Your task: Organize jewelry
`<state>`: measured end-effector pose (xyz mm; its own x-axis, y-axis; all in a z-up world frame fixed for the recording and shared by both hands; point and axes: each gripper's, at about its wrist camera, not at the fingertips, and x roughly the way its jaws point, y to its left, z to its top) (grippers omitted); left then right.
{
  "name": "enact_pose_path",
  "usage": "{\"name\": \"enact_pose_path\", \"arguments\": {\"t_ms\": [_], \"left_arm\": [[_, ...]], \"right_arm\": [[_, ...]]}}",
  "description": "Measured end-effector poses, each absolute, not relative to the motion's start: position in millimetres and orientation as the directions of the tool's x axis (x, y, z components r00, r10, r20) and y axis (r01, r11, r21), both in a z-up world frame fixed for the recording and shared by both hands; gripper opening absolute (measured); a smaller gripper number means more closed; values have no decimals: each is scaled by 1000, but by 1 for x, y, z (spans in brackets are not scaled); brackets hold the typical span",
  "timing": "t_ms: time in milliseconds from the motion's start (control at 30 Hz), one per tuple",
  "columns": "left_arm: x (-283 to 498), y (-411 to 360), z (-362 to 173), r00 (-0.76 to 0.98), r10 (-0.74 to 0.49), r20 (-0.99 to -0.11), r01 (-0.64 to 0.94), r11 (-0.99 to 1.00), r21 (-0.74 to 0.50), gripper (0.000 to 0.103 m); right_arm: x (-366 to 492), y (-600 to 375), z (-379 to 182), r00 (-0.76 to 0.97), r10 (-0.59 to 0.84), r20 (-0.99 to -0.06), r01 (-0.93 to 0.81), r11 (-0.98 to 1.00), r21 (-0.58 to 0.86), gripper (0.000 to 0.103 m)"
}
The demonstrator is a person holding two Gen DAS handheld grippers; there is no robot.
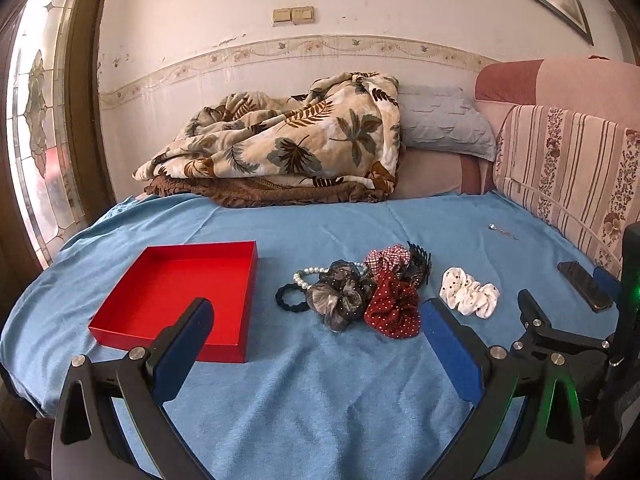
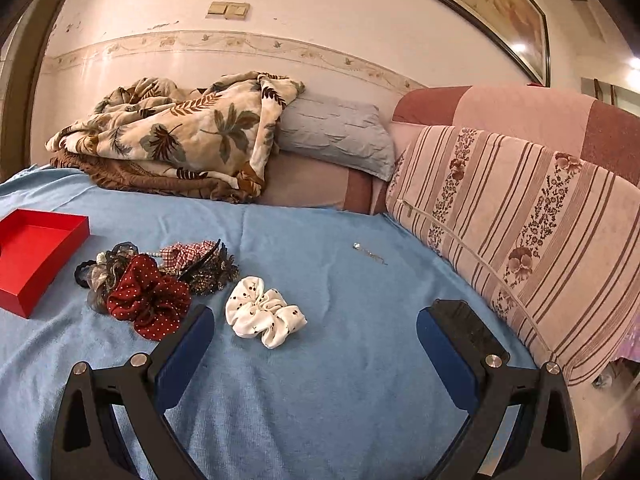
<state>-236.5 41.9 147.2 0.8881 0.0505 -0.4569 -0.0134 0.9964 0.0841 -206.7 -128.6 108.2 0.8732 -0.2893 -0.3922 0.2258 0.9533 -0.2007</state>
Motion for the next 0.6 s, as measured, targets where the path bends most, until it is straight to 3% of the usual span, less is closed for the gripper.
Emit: {"name": "enact_pose_path", "arguments": {"t_ms": [600], "left_arm": [[-237, 49, 142, 888, 42, -458, -18, 998, 56, 103]], "right_arm": [[-205, -129, 107, 871, -282, -403, 224, 957, -186, 102]]}}
